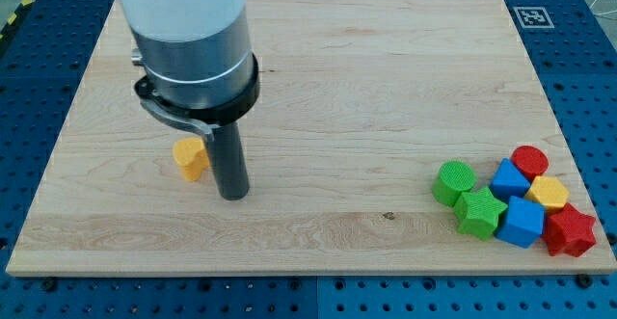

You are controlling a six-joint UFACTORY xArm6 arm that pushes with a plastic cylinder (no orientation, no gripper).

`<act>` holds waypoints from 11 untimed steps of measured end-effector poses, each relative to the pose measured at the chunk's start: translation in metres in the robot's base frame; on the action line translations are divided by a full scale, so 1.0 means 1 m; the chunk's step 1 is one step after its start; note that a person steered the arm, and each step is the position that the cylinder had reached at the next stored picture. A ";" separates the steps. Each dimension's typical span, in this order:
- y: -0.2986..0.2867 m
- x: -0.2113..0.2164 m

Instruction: Push the yellow heart towards bottom center

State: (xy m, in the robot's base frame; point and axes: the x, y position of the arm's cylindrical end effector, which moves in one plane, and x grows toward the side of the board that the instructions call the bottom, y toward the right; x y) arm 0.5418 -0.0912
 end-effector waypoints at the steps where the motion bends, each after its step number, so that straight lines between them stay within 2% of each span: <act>1: -0.021 0.000; 3: -0.059 -0.001; 4: -0.070 -0.012; 5: -0.069 -0.043; 7: -0.013 -0.058; 11: 0.154 -0.040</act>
